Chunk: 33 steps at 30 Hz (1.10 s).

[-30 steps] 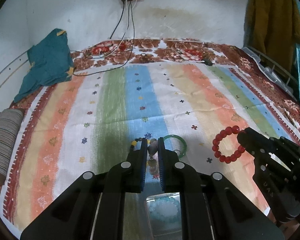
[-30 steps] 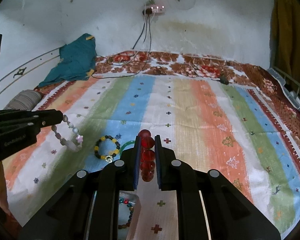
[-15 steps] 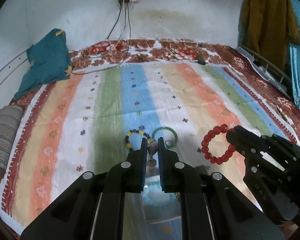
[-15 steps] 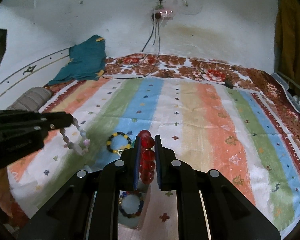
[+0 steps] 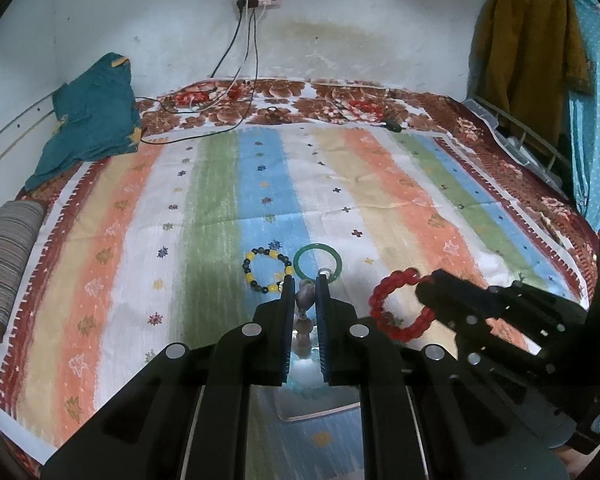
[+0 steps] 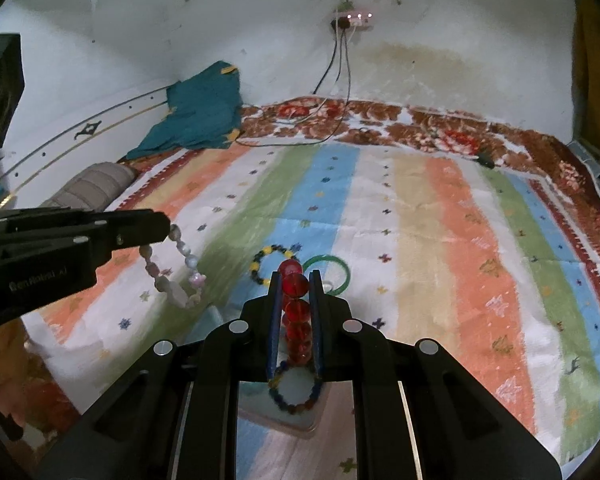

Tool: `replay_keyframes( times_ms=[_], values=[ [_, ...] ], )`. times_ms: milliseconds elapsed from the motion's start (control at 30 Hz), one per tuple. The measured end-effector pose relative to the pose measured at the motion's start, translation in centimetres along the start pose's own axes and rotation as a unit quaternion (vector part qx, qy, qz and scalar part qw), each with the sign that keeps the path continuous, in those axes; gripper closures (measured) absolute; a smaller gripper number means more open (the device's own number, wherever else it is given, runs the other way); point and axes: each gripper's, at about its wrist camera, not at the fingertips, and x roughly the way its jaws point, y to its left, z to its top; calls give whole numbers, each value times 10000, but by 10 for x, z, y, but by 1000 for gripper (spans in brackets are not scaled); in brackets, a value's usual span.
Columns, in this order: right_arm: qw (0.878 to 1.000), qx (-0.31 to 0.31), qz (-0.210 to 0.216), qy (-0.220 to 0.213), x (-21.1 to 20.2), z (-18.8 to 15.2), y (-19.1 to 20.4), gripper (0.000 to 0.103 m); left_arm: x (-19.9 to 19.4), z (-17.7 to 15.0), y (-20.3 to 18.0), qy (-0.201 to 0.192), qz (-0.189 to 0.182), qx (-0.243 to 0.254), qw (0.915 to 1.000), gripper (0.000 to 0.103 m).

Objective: Organize jewelry
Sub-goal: 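Carry pink bracelet over the silver tin with left tool while right tool carries red bracelet, then open both tools to drop the bracelets into the silver tin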

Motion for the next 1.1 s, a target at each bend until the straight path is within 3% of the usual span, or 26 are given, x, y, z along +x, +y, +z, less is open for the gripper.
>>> replay_keyframes(
  times_ms=[233, 267, 333, 567, 900, 1100],
  values=[
    [9996, 88, 198, 166, 1, -5, 1, 88, 0, -5, -4, 131, -60, 39, 9999, 93],
    [9997, 103, 176, 156, 0, -5, 0, 87, 0, -5, -3, 143, -54, 18, 9999, 93],
    [9999, 101, 44, 128, -1, -4, -3, 73, -1, -3, 0, 123, 40, -24, 9999, 85],
    [9990, 313, -137, 297, 7, -5, -18, 67, 4, -3, 6, 194, 189, -86, 9996, 83],
    [9979, 451, -270, 366, 16, -2, -30, 56, 17, 3, 16, 277, 438, -174, 9985, 61],
    [9976, 474, -284, 425, 22, 1, -35, 51, 26, 6, 20, 328, 567, -126, 9978, 59]
  ],
)
